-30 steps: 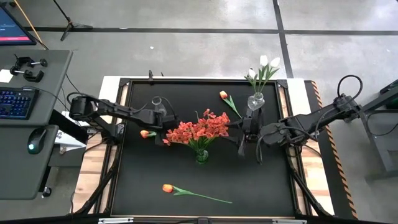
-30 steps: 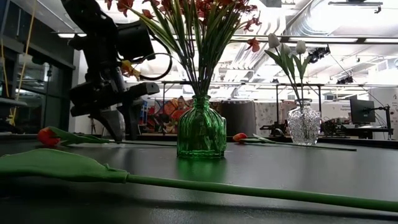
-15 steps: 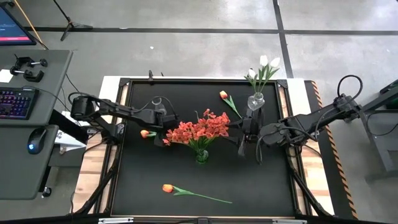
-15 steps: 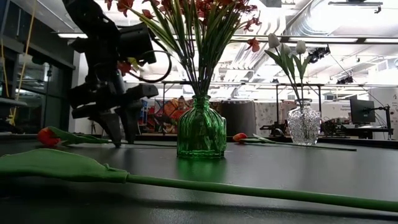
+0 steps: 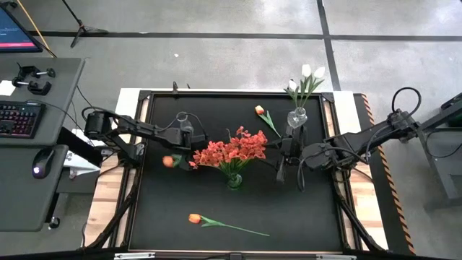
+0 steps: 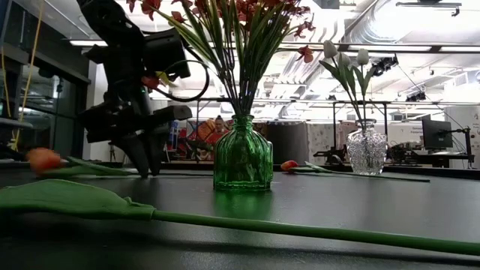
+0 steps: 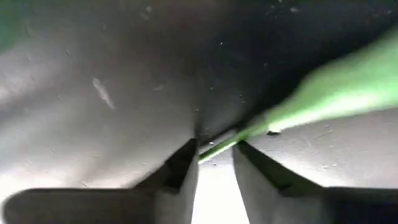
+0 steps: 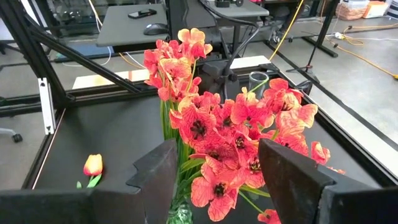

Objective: Sort flowers into vase by color
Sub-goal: Put the middle left light orange flower into the left transparent vase

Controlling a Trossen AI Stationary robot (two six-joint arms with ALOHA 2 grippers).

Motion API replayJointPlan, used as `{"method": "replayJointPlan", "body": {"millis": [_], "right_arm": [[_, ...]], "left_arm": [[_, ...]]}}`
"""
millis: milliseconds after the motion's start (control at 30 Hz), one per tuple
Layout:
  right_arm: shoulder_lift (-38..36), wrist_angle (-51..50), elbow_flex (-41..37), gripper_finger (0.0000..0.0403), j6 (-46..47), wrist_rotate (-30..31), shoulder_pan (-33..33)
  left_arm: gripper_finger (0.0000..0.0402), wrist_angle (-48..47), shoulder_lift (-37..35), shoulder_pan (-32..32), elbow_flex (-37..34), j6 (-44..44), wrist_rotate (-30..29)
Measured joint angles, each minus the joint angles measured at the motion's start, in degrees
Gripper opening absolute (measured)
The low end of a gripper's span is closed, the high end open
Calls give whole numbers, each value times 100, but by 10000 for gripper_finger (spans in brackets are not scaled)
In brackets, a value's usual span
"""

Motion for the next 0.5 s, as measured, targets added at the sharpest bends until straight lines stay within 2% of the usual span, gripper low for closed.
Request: {"method": "replayJointPlan", "body": {"millis": [100,167,400,500], "right_arm": [[0,7,0,216,0,1,0],[0,64,0,216,-18,1,0],[-96,569,0,216,-261,4,0],[-286,752,0,216,-246,61,-8]], "left_arm": [[31,-87,7,-36,-2,-379,-166],[9,-117,13,-36,1,-697,-193],[2,-201,-257,-12,231,-2277,-83],[1,-216,-764,91,362,-3164,-7]]}}
